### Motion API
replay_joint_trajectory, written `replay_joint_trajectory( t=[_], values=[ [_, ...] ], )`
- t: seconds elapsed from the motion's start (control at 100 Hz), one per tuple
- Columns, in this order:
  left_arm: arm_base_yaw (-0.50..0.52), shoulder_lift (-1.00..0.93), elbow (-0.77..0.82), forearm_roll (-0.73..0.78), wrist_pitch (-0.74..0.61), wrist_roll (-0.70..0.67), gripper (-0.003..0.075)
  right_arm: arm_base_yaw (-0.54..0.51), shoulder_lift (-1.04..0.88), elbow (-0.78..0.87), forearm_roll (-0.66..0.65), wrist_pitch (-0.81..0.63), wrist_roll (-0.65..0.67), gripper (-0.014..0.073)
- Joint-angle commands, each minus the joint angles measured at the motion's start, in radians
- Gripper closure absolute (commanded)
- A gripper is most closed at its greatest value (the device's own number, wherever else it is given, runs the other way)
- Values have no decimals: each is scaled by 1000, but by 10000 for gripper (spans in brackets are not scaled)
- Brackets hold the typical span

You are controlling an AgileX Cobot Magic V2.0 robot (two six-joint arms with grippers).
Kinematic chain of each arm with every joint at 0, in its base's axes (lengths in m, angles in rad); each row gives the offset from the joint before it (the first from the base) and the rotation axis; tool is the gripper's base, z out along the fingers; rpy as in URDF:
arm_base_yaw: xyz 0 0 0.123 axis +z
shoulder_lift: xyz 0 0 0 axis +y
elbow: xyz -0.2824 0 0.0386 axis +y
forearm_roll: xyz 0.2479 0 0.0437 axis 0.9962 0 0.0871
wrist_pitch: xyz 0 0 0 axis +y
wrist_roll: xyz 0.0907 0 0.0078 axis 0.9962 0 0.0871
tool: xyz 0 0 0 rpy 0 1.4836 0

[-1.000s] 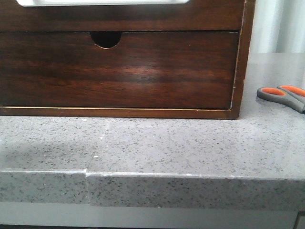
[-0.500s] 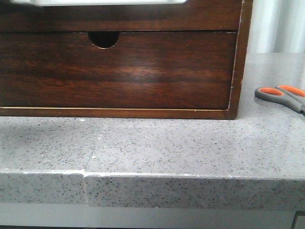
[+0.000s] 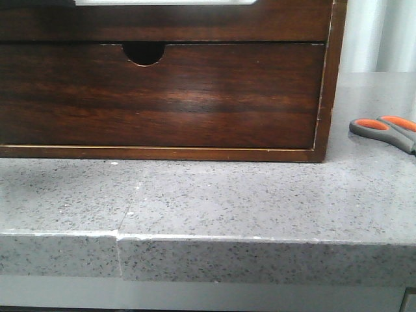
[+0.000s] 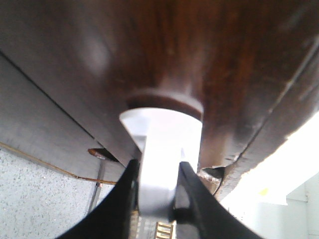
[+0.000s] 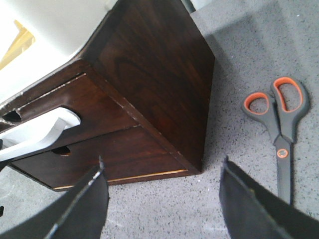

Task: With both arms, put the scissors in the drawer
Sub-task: 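Grasp the white drawer handle with the left gripper, then pull the drawer open toward the robot with the left gripper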

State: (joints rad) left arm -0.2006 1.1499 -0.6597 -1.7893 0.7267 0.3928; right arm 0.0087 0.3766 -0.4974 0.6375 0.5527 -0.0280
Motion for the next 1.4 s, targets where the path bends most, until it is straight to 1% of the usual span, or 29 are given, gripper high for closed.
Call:
replay_joint_trajectory(
  t=[0.0, 0.15, 0.28, 0.53, 0.69, 0.85, 1.11, 1.16, 1.2, 1.21, 1.23, 1.28, 1.3, 1.35, 1.39],
  values=[
    [-8, -43, -11, 13, 40, 52, 740, -2, 16, -32, 7, -48, -3, 169],
    [-8, -114, 42, 13, 46, 36, 740, -2, 16, -32, 7, -41, -3, 169],
    [-8, -216, 97, 23, 49, 3, 740, -2, 16, -32, 7, -19, -3, 169],
    [-8, -427, 175, 105, 32, -144, 740, -2, 16, -32, 7, -6, -3, 169],
    [-8, -540, 184, 142, 31, -238, 740, -2, 16, -32, 7, -6, -3, 169],
    [-8, -606, 184, 171, 26, -303, 740, -2, 16, -32, 7, -6, -3, 169],
    [-8, -642, 184, 237, 20, -324, 733, -2, 16, -32, 5, -6, -3, 169],
    [-8, -642, 184, 239, 6, -324, 697, -1, 16, -32, 5, -6, -3, 169],
    [-8, -642, 184, 242, -2, -324, 638, 2, 16, -32, 5, -6, -3, 169],
    [-8, -642, 184, 242, -4, -324, 612, 2, 16, -32, 5, -6, -3, 169],
    [-8, -642, 184, 242, -9, -324, 586, 2, 16, -32, 5, -6, -3, 169],
    [-8, -642, 184, 247, -22, -324, 469, 2, 16, -32, 5, -6, -3, 169],
    [-8, -642, 184, 252, -29, -324, 440, 2, 16, -32, 5, -6, -3, 169],
    [-8, -642, 184, 278, -47, -324, 325, 2, 16, -32, 5, -6, -3, 169],
    [-8, -642, 184, 302, -59, -320, 266, 2, 16, -32, 5, -6, -3, 169]
  ],
)
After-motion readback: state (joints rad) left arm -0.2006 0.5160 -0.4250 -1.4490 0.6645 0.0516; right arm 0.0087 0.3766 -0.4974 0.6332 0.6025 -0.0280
